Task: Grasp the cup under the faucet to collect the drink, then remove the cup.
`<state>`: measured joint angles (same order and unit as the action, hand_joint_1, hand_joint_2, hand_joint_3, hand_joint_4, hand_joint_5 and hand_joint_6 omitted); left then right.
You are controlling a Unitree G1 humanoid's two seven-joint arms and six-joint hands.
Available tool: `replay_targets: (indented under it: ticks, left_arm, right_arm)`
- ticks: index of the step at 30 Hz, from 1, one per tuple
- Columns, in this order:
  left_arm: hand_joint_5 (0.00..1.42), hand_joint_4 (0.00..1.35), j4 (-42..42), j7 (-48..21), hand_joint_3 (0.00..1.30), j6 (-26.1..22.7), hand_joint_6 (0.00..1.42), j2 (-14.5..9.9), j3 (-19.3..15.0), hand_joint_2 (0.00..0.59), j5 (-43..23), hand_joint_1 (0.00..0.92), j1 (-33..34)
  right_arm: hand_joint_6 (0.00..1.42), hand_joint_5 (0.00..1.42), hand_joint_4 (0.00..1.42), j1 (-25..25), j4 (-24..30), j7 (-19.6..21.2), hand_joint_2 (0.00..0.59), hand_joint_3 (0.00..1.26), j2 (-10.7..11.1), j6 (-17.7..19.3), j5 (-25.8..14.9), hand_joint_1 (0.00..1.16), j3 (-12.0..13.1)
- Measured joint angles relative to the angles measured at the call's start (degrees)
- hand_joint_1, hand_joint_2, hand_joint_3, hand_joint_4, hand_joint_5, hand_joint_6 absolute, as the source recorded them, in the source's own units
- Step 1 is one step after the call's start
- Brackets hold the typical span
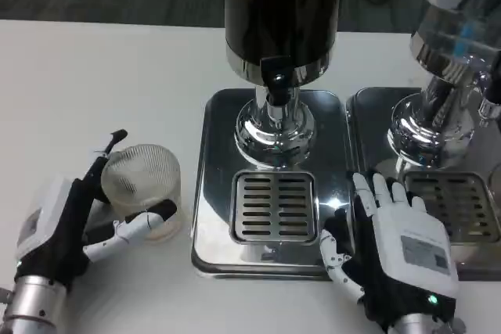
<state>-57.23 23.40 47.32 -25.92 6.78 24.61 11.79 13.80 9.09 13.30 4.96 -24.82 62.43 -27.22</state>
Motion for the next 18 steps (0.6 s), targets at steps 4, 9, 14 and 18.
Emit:
replay_targets:
  ticks: [4,9,14,18]
  left_arm:
    - [0.67,0.41,-0.17,1.06,0.25,0.26,0.73,0.0,0.1,0.09,0.34,0.409,0.0]
    - [0.77,0.51,-0.29,2.74,0.34,0.58,0.85,0.04,0.22,0.1,0.69,0.433,-0.01]
    - [0.82,0.58,-0.48,5.06,0.39,0.62,0.9,0.12,0.69,0.106,1.08,0.451,-0.05]
    - [0.82,0.59,-0.47,6.54,0.39,0.74,0.9,0.14,1.03,0.105,1.51,0.449,-0.04]
  right_arm:
    - [0.0,0.0,0.0,0.0,0.0,-0.26,0.481,0.08,0.09,0.0,-0.13,0.12,0.01]
    - [0.0,0.0,0.0,-0.01,0.0,-0.37,0.483,0.08,0.12,-0.01,-0.35,0.11,0.07]
    - [0.0,0.0,0.0,-0.07,0.0,-0.39,0.484,0.08,0.15,-0.01,-0.38,0.1,0.3]
    - [0.0,0.0,0.0,-0.27,0.0,-0.4,0.484,0.09,0.15,-0.01,-0.5,0.1,0.51]
